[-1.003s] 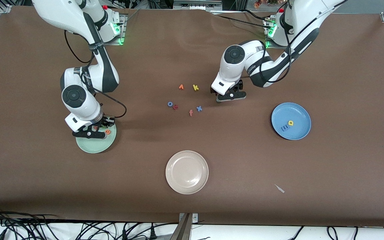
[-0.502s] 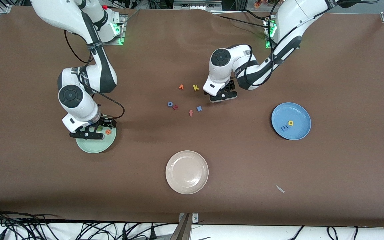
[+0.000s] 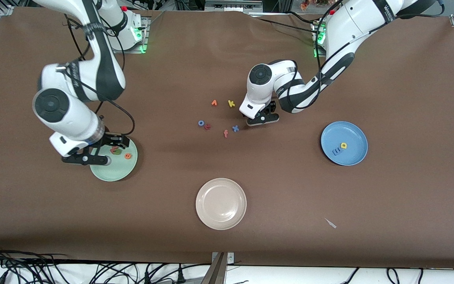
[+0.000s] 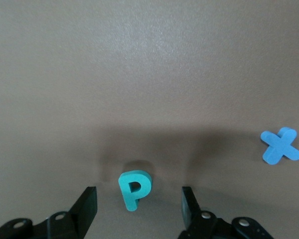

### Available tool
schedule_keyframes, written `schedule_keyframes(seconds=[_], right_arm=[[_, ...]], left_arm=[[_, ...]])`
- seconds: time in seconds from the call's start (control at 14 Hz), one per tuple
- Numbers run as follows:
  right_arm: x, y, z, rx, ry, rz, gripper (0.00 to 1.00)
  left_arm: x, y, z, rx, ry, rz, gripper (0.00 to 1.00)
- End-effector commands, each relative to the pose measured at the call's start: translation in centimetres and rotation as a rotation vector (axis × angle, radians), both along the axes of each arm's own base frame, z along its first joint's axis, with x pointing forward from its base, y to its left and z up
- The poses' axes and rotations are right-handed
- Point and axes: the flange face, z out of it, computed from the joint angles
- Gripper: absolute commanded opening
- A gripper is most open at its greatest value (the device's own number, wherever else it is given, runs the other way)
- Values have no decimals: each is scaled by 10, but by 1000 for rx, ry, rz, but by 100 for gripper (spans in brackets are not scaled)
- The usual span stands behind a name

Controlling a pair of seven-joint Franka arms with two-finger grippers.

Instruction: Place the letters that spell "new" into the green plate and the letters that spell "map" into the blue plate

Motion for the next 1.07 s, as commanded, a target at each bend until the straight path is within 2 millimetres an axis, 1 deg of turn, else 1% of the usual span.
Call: schedule_keyframes(seconds=[0.0, 0.14, 0.21, 0.29, 0.36, 0.43, 0.5, 0.57, 0.64, 0.72, 0.79, 0.86, 1.0], right_arm=[[5, -19, 51, 22, 20, 70, 100], [-1, -32, 82, 38, 5, 66, 100], [-3, -34, 90, 43, 5, 62, 100], [-5, -32, 99, 50, 10, 62, 100], [-6, -25, 107, 77, 6, 62, 100], [-10, -25, 119, 102, -11, 54, 100], [-19, -29, 134, 121, -23, 56, 100], [-26, -38, 146, 142, -30, 54, 100], [-33, -58, 158, 166, -35, 42, 100], [-42, -67, 162, 181, -25, 38, 100], [-50, -76, 170, 192, -34, 33, 100], [-58, -88, 175, 200, -40, 23, 100], [-73, -96, 185, 206, -49, 57, 100]], left_arm=[[7, 1, -6, -3, -19, -5, 60], [9, 3, -6, -1, -19, -4, 54], [11, 6, -8, 4, -19, 2, 51], [12, 7, -9, 5, -19, 3, 48], [12, 6, -8, -1, -22, 2, 45], [13, 8, -9, 0, -21, 4, 42], [15, 11, -11, 1, -21, 9, 39], [16, 11, -12, 2, -20, 10, 36], [15, 11, -12, 2, -19, 10, 34], [15, 11, -13, 2, -17, 10, 31], [14, 12, -13, 2, -16, 9, 27], [14, 12, -13, 2, -16, 9, 22], [16, 13, -12, 3, -17, 14, 15]])
